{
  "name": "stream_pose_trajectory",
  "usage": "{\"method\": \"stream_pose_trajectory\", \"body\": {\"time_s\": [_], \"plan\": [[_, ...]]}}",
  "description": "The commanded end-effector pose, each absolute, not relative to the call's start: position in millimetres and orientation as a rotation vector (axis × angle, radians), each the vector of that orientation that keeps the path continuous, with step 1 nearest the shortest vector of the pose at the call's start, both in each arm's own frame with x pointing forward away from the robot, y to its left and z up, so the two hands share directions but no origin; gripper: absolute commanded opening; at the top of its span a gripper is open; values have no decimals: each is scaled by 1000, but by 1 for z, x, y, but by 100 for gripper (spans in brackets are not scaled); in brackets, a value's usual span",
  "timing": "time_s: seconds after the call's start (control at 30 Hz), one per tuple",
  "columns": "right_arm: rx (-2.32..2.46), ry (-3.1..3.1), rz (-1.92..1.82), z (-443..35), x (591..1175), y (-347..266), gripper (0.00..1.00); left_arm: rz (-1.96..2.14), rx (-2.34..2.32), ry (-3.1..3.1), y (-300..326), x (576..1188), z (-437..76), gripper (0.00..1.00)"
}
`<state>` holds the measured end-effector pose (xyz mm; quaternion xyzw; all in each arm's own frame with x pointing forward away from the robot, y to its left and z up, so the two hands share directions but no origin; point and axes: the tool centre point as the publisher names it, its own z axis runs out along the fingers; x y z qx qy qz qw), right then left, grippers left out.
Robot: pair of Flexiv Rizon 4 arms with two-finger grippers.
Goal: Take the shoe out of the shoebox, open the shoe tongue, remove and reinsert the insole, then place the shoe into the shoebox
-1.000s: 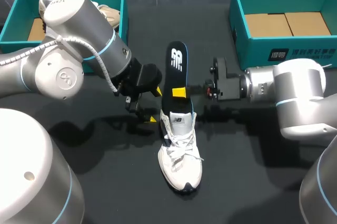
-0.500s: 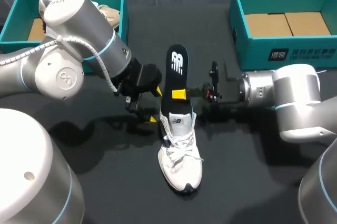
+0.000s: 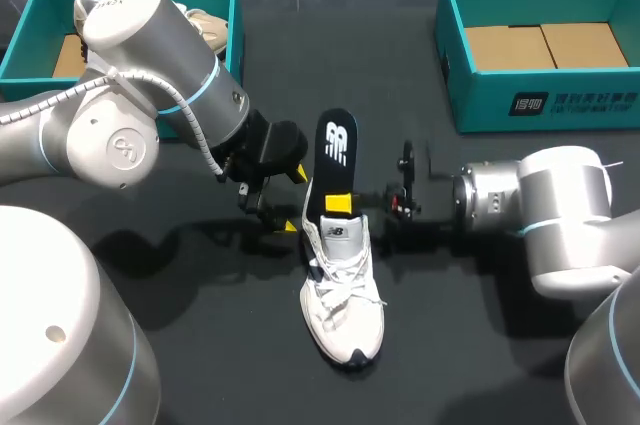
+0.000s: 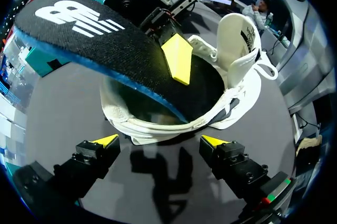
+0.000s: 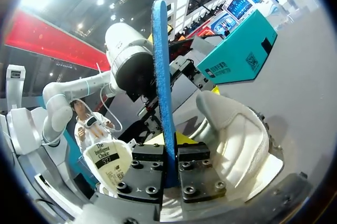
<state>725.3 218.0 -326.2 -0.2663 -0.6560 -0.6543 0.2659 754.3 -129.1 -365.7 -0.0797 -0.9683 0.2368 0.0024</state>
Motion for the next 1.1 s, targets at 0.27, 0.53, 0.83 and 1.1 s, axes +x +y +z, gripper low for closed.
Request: {"method": "stream_pose_trajectory", "body": {"time_s": [0.27, 0.53, 0.83, 1.1], "plan": [[-736, -1759, -1726, -332, 716, 220, 0, 741, -251, -3038, -130, 754, -367, 100], [-688, -1799, -1730, -321, 725, 222, 28, 741, -251, -3038, -130, 754, -367, 100], [-635, -1855, -1732, -305, 736, 221, 28, 741, -251, -3038, -130, 754, -367, 100], [-588, -1869, -1717, -297, 751, 220, 25, 741, -251, -3038, -130, 754, -367, 100]]}}
